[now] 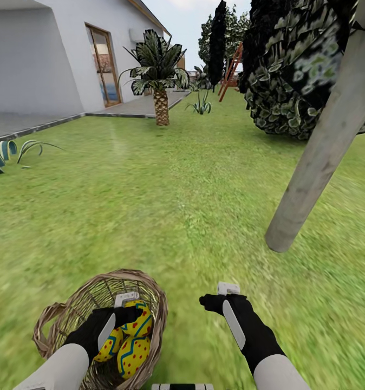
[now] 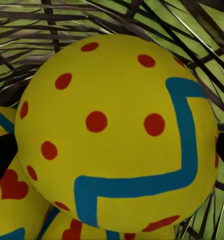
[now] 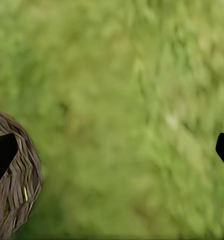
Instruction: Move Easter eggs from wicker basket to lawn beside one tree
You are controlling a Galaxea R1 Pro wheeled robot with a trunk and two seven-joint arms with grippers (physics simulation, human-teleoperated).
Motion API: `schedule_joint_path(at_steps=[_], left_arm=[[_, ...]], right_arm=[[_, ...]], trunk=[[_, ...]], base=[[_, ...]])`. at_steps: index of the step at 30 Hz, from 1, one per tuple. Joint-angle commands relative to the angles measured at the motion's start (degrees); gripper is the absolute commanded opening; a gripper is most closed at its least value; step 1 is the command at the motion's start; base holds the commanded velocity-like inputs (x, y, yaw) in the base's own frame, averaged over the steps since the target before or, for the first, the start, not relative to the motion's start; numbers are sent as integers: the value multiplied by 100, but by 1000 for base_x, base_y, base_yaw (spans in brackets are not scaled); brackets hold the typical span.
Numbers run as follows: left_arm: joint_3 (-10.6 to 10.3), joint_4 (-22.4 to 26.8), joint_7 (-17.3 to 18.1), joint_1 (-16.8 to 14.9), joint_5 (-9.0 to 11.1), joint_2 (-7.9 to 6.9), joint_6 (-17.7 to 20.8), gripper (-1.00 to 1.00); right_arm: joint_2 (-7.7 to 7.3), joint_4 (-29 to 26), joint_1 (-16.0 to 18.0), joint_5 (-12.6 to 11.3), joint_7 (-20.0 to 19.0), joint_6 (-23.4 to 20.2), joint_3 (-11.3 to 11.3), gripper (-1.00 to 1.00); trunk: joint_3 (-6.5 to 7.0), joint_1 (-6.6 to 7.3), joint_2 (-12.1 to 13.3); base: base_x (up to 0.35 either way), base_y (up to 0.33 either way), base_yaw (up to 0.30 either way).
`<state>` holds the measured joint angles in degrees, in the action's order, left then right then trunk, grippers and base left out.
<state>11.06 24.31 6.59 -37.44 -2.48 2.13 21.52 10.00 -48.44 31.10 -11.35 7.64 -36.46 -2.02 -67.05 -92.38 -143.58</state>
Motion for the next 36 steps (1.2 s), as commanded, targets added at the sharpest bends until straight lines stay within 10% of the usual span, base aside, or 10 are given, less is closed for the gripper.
schedule_joint_path(at_steps=[1, 17, 18, 36], left_arm=[[39, 12, 35, 0, -15, 6, 37, 100], [36, 12, 35, 0, -15, 6, 37, 100], [36, 12, 35, 0, -15, 6, 38, -100], [36, 13, 44, 0, -24, 5, 37, -100]], right_arm=[[0, -8, 2, -61, 53, -19, -9, 100], [0, -8, 2, -61, 53, -19, -9, 100], [0, -8, 2, -61, 53, -19, -9, 100], [0, -8, 2, -61, 53, -19, -9, 100]], trunk=[[-5, 1, -2], [-49, -4, -5], [-49, -4, -5], [-49, -4, -5]], base=[[0, 0, 0], [0, 0, 0], [0, 0, 0], [0, 0, 0]])
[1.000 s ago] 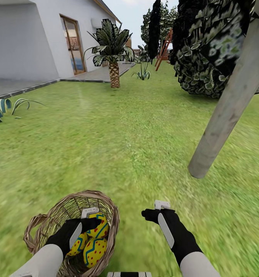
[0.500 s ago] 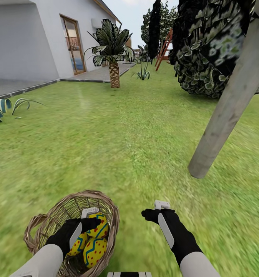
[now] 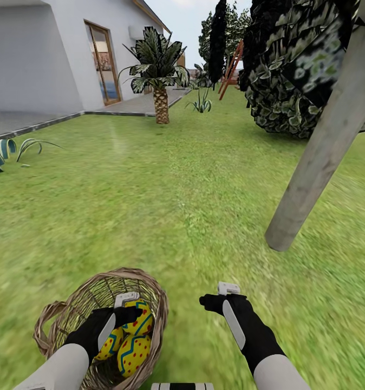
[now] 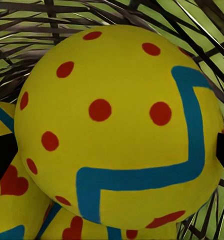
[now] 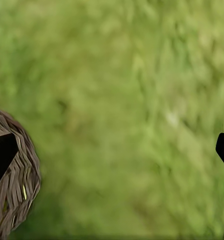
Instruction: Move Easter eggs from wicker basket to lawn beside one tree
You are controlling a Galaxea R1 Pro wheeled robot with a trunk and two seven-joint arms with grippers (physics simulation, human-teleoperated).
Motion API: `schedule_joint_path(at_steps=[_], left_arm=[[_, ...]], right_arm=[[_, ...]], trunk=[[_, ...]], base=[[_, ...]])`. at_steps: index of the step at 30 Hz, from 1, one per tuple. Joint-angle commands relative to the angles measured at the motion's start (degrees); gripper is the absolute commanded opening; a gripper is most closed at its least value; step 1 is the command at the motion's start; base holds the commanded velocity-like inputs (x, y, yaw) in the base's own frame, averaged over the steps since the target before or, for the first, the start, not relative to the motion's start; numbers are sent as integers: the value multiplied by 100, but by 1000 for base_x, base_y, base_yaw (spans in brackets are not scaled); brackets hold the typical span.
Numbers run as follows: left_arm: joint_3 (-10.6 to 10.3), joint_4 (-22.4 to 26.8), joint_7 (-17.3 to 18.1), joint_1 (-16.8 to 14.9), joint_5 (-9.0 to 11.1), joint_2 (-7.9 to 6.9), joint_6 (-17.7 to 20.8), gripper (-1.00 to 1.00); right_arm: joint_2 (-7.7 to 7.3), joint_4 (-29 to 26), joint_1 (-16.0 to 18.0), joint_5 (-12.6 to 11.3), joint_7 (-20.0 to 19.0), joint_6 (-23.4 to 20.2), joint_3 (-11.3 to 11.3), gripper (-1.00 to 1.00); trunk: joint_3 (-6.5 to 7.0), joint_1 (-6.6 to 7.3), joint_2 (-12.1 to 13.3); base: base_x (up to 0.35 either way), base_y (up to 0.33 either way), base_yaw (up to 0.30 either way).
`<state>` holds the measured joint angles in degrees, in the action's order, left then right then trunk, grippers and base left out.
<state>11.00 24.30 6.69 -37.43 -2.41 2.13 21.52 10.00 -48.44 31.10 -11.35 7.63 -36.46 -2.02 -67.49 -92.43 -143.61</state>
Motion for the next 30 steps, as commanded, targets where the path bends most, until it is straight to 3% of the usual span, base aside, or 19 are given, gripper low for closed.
schedule_joint_path(at_steps=[1, 11, 24, 30], left_arm=[[43, 11, 34, -1, -32, 6, 36, -100], [46, 12, 34, -1, -32, 2, 36, -100], [50, 10, 38, -1, -30, -5, 48, -100], [51, 13, 43, -1, -30, -27, 444, -100]], right_arm=[[0, -8, 2, -61, 54, -19, -9, 100], [0, -8, 2, -61, 54, -19, -9, 100], [0, -8, 2, -61, 54, -20, -6, 100], [0, -8, 2, -61, 54, -19, 9, 100]], trunk=[[-5, 1, -2], [39, 6, 1], [327, 40, 18], [460, 55, 26]], base=[[0, 0, 0], [0, 0, 0], [0, 0, 0], [0, 0, 0]])
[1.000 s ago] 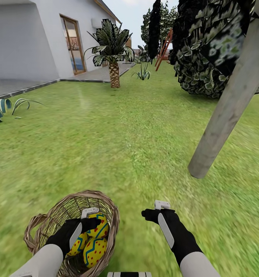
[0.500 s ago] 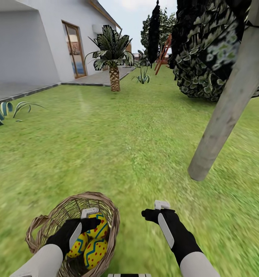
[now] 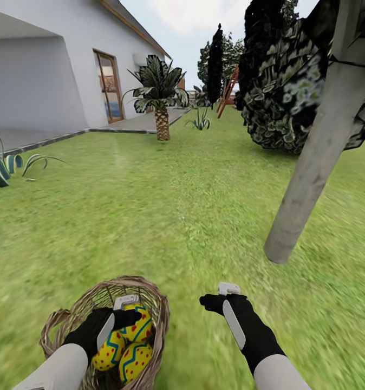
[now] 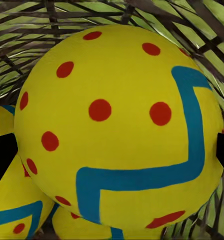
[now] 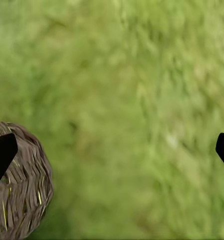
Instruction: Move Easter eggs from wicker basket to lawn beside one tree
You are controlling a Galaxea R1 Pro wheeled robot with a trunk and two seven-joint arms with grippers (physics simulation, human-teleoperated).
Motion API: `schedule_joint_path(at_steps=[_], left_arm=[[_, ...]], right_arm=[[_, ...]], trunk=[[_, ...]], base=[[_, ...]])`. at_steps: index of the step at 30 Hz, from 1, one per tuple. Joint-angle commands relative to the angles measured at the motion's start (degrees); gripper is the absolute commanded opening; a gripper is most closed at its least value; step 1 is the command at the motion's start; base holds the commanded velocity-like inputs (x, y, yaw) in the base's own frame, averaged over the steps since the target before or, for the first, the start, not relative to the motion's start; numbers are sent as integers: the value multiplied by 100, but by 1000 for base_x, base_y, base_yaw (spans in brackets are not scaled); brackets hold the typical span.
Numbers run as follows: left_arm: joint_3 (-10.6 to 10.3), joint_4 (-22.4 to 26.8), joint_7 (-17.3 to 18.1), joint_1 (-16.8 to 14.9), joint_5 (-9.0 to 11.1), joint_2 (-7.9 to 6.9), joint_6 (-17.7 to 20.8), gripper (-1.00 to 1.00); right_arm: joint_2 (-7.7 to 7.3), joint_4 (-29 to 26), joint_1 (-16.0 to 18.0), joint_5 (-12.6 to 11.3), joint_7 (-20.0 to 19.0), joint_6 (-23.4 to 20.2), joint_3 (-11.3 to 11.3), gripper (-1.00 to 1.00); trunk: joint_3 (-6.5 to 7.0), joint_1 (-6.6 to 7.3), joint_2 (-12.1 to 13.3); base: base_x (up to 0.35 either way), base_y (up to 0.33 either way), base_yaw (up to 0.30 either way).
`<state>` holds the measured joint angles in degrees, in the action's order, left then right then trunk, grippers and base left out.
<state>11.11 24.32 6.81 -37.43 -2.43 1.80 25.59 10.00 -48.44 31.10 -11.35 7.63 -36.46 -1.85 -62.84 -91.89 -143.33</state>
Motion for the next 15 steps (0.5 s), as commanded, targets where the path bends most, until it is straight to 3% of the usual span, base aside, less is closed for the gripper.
schedule_joint_path(at_steps=[1, 8, 15], left_arm=[[36, 12, 31, -1, -29, 5, 83, -100], [32, 12, 31, -1, -29, -1, 308, -100], [32, 29, 2, -29, -41, -14, 991, -100]], right_arm=[[0, -8, 2, -61, 54, -19, -8, 100], [0, -8, 2, -61, 54, -19, -8, 100], [0, -8, 2, -61, 54, -19, -9, 100]], trunk=[[18, 3, 0], [173, 21, 9], [298, 175, 290]], base=[[0, 0, 0], [0, 0, 0], [0, 0, 0]])
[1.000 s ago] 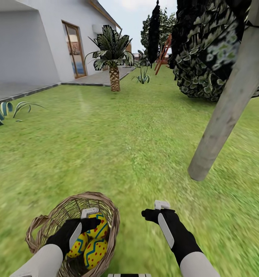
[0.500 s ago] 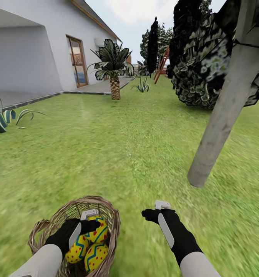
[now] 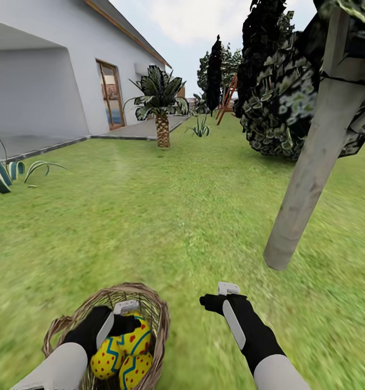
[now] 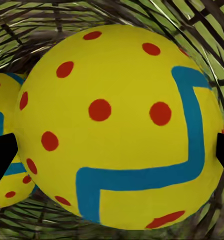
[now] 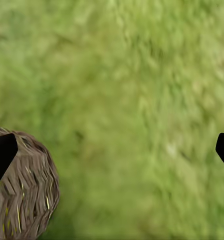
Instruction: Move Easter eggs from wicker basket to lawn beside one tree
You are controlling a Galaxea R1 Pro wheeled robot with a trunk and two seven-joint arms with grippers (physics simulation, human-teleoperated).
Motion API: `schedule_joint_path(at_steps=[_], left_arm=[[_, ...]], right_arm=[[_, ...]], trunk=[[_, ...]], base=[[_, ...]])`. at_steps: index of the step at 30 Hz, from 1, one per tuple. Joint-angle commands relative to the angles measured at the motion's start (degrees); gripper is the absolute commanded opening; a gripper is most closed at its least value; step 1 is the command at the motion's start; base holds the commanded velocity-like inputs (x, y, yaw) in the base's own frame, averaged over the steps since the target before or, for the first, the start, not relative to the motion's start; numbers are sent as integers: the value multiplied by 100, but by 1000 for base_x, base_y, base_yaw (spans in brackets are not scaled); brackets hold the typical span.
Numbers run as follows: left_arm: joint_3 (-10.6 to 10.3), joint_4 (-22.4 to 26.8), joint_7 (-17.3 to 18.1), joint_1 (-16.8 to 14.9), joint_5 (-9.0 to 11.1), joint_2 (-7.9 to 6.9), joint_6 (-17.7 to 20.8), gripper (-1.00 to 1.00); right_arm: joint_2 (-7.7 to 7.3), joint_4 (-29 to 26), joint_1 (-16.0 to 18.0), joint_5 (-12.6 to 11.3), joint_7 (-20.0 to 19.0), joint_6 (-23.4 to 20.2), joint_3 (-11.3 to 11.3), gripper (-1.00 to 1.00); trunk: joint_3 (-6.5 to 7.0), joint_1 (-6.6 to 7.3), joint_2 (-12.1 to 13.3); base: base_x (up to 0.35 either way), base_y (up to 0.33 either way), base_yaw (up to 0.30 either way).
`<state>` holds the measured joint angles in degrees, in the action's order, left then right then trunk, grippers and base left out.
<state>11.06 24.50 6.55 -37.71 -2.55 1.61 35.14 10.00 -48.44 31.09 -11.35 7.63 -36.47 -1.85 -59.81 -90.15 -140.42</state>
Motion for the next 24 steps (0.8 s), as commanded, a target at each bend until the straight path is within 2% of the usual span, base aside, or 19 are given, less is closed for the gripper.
schedule_joint_path(at_steps=[1, 6, 11, 13, 15, 17, 19, 22, 24], left_arm=[[36, 11, 21, -5, -32, 1, 86, -100], [37, 13, 4, -8, -35, -3, 280, -100], [35, 27, -2, -14, -47, -8, 307, -100], [17, 156, -4, -16, -66, -4, 366, -100], [18, 402, 3, -17, -69, -38, 611, -100], [18, 767, 14, -14, -67, -131, 959, -100], [36, 928, 32, -13, -46, -395, 1184, -100], [39, 967, 61, -13, -13, -741, 1240, -100], [44, 1061, 71, -15, -3, -799, 1310, -100]], right_arm=[[0, -8, 2, -61, 54, -19, -9, 100], [0, -8, 2, -61, 54, -19, -8, 100], [0, -8, 2, -61, 54, -19, -6, 100], [0, -8, 2, -61, 54, -20, 6, 100], [0, -8, 2, -61, 54, -26, 15, 100], [0, -8, 2, -64, 54, -27, 24, 100], [0, -8, 2, -69, 65, -27, 26, 100], [0, -8, 2, -69, 71, -21, 27, 100], [0, -8, 2, -69, 72, -19, 27, 100]], trunk=[[13, 24, 39], [103, 133, 240], [192, 243, 440], [228, 287, 521], [264, 331, 601], [300, 375, 681], [336, 419, 761], [390, 485, 882], [426, 529, 962]], base=[[0, 0, 0], [-100, 0, 0], [-43, 0, 0], [-57, 0, 0], [-214, 0, 0], [-84, 0, 0], [-14, 0, 0], [-4, 0, 0], [-187, 0, 0]])
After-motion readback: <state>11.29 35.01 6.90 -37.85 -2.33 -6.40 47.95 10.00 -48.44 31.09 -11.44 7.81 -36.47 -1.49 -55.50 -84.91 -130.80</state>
